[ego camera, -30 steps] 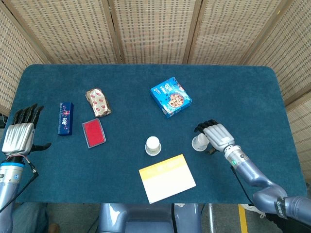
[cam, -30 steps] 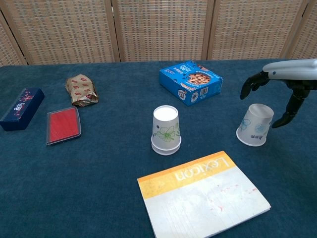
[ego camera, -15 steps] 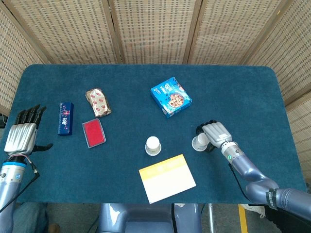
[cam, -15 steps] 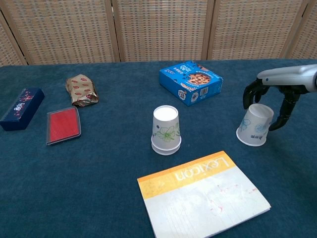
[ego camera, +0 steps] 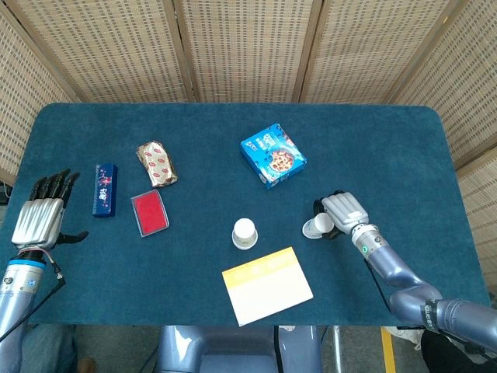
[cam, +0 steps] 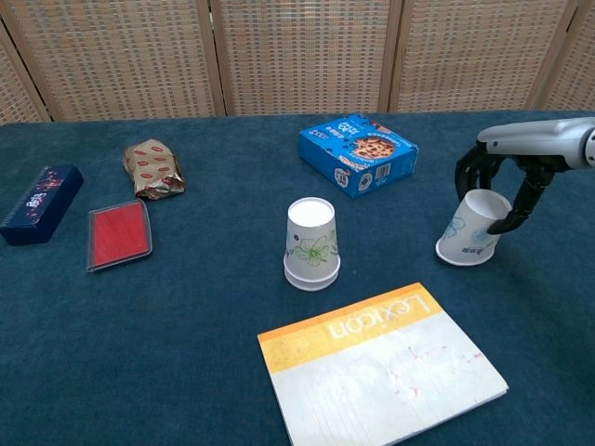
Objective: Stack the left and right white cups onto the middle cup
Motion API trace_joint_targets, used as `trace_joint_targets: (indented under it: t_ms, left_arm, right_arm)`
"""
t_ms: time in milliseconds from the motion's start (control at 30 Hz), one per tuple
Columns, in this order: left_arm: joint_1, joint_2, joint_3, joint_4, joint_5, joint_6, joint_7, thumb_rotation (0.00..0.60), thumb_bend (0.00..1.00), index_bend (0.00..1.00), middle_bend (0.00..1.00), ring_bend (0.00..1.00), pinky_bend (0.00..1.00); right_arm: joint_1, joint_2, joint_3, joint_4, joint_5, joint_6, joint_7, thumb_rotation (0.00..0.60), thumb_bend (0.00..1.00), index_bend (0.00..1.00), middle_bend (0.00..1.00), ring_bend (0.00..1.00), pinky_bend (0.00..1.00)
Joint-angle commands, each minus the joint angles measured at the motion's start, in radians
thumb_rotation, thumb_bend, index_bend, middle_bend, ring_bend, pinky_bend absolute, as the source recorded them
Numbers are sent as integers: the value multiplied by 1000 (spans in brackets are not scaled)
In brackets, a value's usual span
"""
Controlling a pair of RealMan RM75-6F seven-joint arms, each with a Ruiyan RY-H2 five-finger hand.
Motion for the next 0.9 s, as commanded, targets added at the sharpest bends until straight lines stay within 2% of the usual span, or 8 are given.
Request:
trace_joint_targets:
  t_ms: [33,167,267,333,400,467,600,900]
  left_arm:
    - [1,3,-3,-3,-2,-8,-3,600,0,0,0,0,0]
    - [3,8,-9,-6,-3,-18,-6,600,0,0,0,0,0]
    - [5,11,-11,-7,-1,-22,-9,600,0,0,0,0,0]
    - [6,12,-12,-8,1,-26,-11,600,0,0,0,0,0]
    - [6,16,-11,-11,5,-39,-17,600,0,0,0,0,0]
    - [8,21,-12,-13,7,-43,-22,600,0,0,0,0,0]
    - [13,26,-13,-15,14,-49,-29,600,0,0,0,0,0]
    - [17,36,-15,-19,25,-69,-40,600,0,0,0,0,0]
  right_arm:
    - [2,28,10,-39,-20,10,13,600,406,510,509,400,278]
    - [26,131,67,-185,-66,31,29,600,405,510,509,400,278]
    - [49,178,99,-247,-63,22,27,600,405,509,509,400,278]
    - [72,206,119,-284,-48,9,19,600,405,509,509,400,278]
    - [146,231,167,-335,-12,-39,-2,600,405,509,509,400,278]
    - [195,236,175,-346,52,-71,-26,600,404,509,509,400,278]
    - [291,213,153,-354,176,-81,-100,600,406,509,509,401,278]
    - [435,139,49,-369,371,-4,-266,600,432,509,509,401,278]
